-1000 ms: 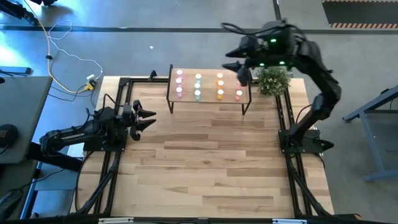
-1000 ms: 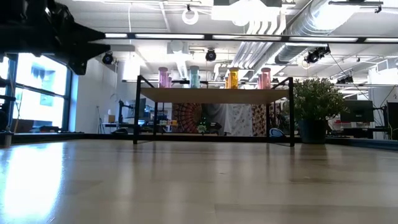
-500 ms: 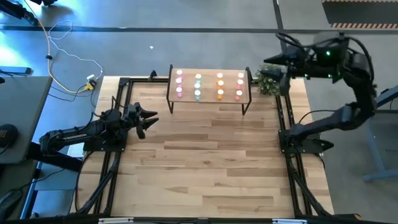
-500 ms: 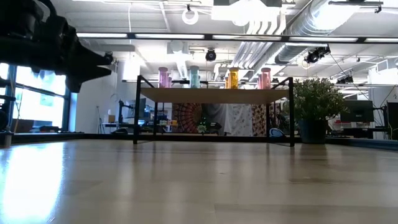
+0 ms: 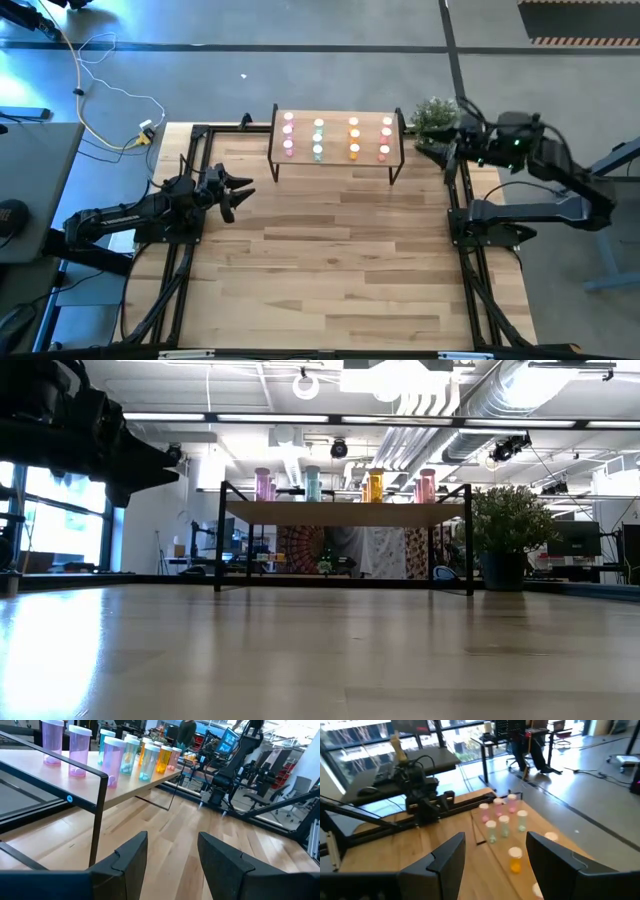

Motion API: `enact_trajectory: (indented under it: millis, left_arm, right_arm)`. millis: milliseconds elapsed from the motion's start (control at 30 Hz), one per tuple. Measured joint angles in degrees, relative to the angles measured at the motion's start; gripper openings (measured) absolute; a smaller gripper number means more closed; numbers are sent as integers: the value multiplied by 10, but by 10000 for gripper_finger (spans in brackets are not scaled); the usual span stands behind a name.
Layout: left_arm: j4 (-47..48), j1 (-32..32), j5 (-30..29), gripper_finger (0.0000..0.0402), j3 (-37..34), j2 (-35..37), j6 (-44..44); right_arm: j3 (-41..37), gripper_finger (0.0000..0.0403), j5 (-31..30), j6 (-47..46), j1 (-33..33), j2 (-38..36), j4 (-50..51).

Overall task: Pick and place medicine bottles onto shelf by color
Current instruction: Return to Home Position

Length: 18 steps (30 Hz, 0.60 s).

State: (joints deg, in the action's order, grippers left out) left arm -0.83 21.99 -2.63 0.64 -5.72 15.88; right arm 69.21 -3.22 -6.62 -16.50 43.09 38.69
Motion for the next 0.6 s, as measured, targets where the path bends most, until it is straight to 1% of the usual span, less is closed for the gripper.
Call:
enact_trajectory:
  millis: [167,300,600]
  left_arm:
    - [0,0,0,165,0,0,0]
    - [0,0,0,165,0,0,0]
    - [0,0,0,165,0,0,0]
  right_arm:
    - [-119,201,0,-10,21,-59,-90]
    - [-201,201,0,-16,30,-102,-139]
    - [-395,201,-2,-71,48,-227,-260]
